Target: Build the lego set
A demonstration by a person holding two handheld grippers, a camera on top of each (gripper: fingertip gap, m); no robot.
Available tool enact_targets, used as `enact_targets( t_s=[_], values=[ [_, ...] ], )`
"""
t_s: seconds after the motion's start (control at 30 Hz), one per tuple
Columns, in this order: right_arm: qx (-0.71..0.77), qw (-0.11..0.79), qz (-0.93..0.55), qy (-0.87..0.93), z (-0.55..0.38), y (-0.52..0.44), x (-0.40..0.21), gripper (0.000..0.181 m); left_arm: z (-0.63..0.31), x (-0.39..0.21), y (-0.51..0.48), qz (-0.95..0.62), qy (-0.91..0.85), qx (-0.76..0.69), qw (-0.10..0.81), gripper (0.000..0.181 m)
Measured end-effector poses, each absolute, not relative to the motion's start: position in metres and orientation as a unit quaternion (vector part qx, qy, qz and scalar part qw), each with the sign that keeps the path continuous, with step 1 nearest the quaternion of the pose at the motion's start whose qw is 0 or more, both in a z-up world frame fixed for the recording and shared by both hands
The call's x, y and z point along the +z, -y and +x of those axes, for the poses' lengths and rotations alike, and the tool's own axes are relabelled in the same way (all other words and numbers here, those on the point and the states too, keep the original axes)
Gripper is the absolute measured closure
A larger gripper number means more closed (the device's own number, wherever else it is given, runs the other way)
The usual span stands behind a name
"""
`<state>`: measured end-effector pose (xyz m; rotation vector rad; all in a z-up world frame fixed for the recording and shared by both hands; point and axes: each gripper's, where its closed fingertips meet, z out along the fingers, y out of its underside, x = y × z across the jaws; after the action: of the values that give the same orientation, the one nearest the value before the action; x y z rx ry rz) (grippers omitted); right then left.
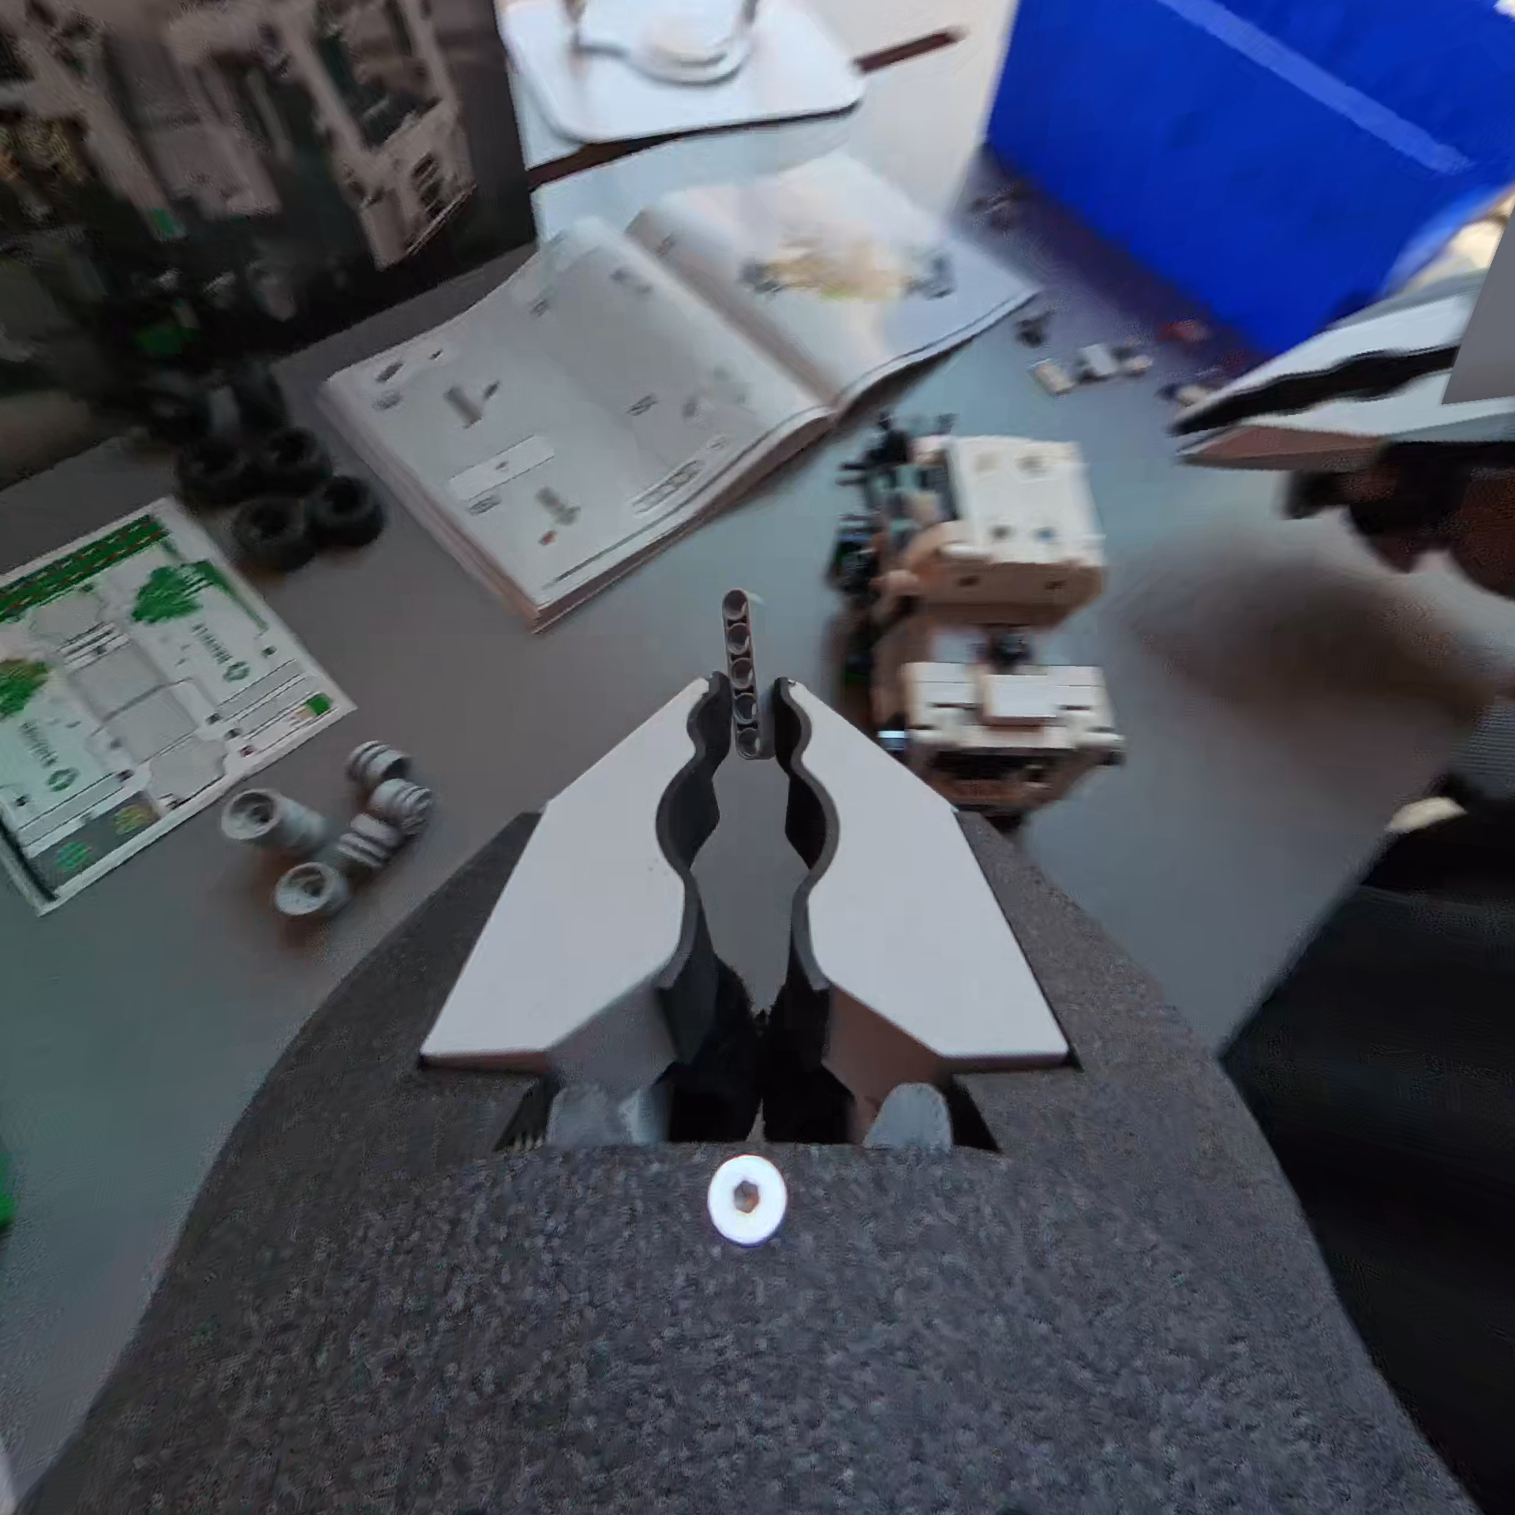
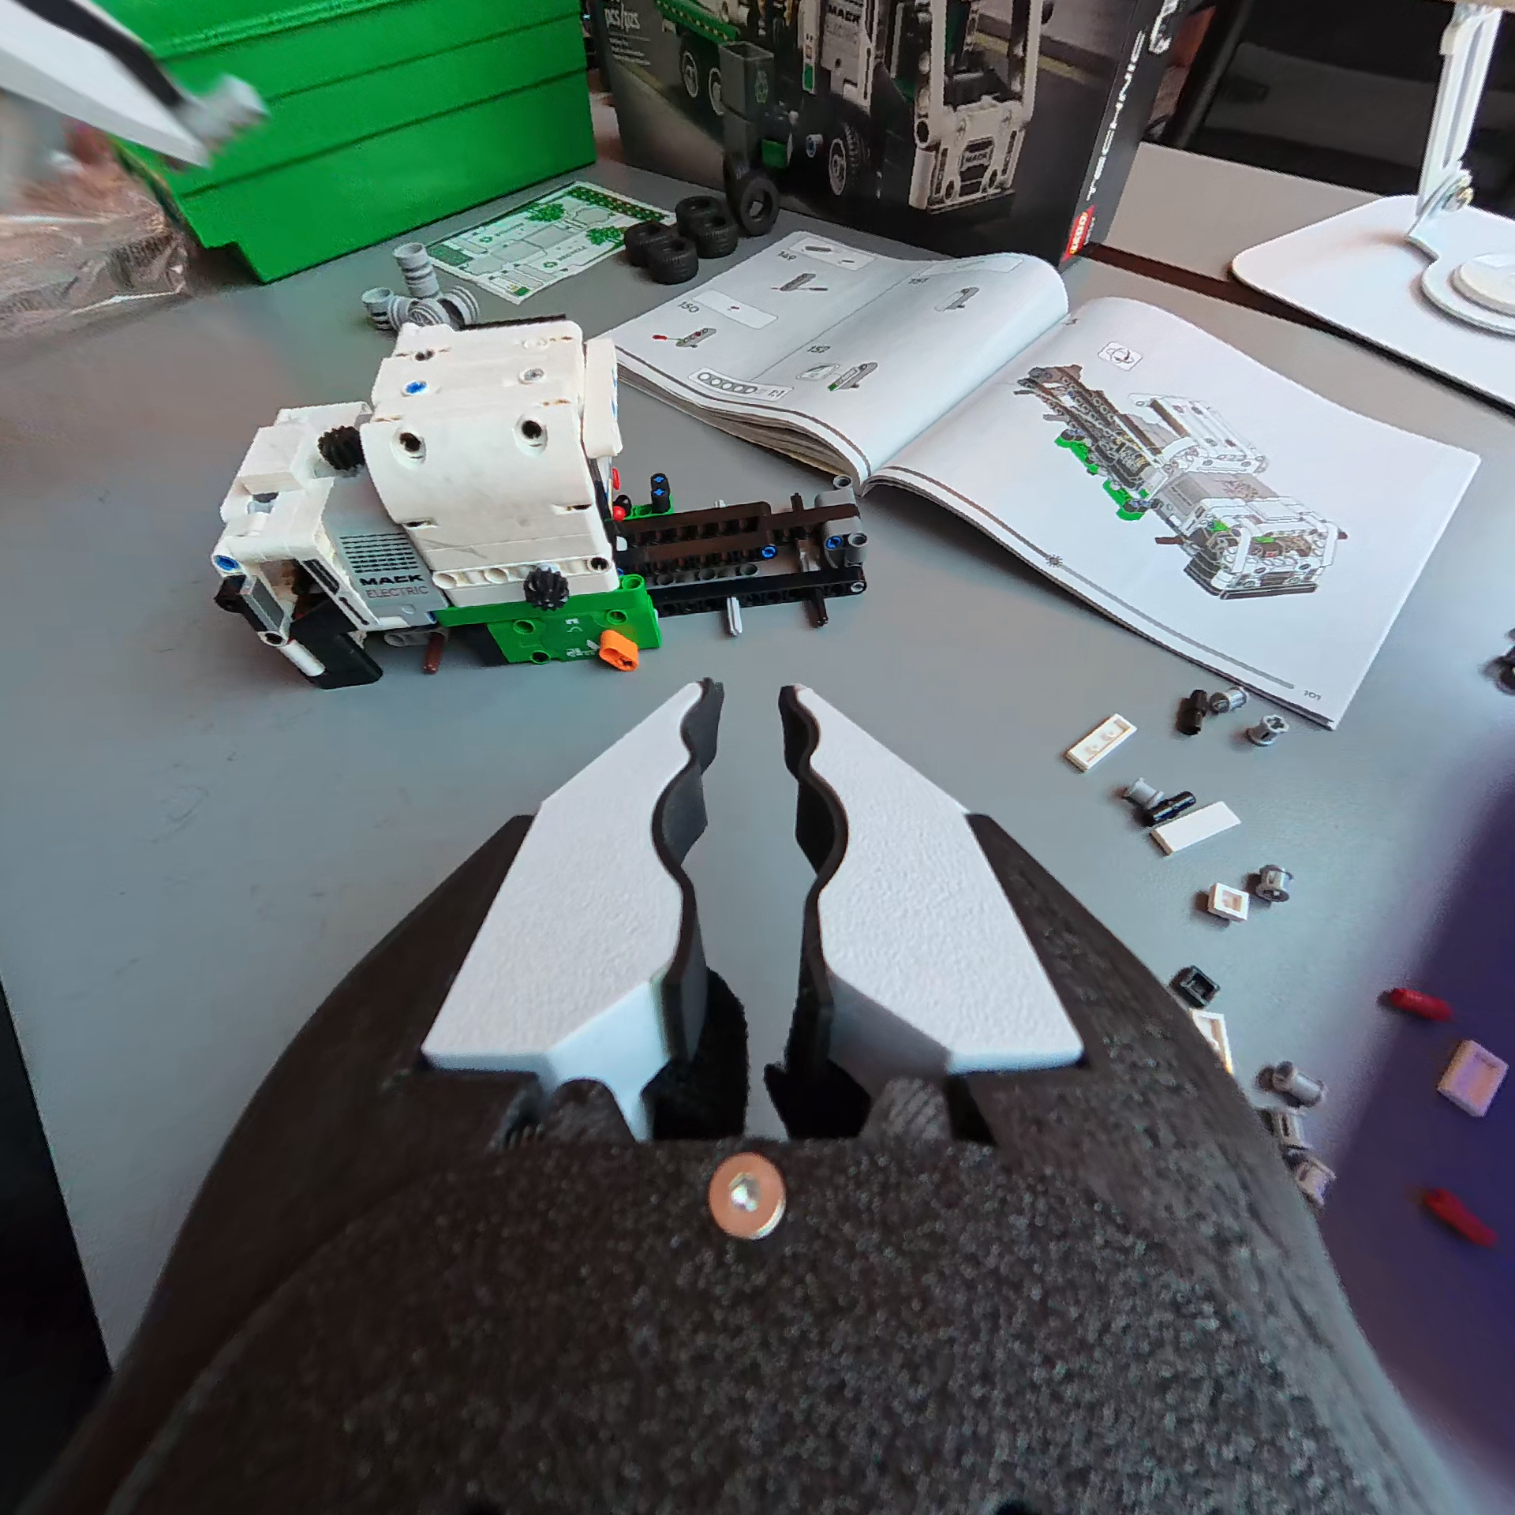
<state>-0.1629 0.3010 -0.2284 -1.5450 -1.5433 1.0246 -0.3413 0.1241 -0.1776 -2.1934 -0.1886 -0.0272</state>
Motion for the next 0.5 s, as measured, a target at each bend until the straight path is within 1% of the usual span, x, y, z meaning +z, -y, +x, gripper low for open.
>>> enact_targets(
  t_s=[0.03, 0.07, 0.13, 0.23, 0.3, 0.37, 0.5],
  values=[
    [0.396, 0.357, -0.602, 0.594, -0.162, -0.302, -0.228, 0.167, -0.314, -0.159, -0.118, -0.876, 0.053, -0.043, 0.478, 0.172],
    [0.395, 0.356, -0.609, 0.589, -0.160, -0.305, -0.229, 0.168, -0.284, -0.146, -0.114, -0.865, 0.031, -0.079, 0.494, 0.173],
    [0.394, 0.353, -0.626, 0.573, -0.156, -0.312, -0.230, 0.167, -0.230, -0.145, -0.116, -0.861, -0.003, -0.132, 0.491, 0.172],
    [0.378, 0.356, -0.648, 0.557, -0.145, -0.324, -0.231, 0.163, -0.176, -0.188, -0.135, -0.884, -0.034, -0.156, 0.439, 0.172],
    [0.343, 0.377, -0.664, 0.547, -0.135, -0.340, -0.233, 0.161, -0.154, -0.220, -0.148, -0.898, -0.046, -0.163, 0.406, 0.172],
    [0.327, 0.382, -0.683, 0.530, -0.126, -0.351, -0.234, 0.160, -0.136, -0.240, -0.161, -0.901, -0.059, -0.177, 0.393, 0.172],
    [0.304, 0.399, -0.719, 0.482, -0.115, -0.373, -0.240, 0.158, -0.142, -0.270, -0.182, -0.922, -0.081, -0.098, 0.366, 0.172]
  ],
)
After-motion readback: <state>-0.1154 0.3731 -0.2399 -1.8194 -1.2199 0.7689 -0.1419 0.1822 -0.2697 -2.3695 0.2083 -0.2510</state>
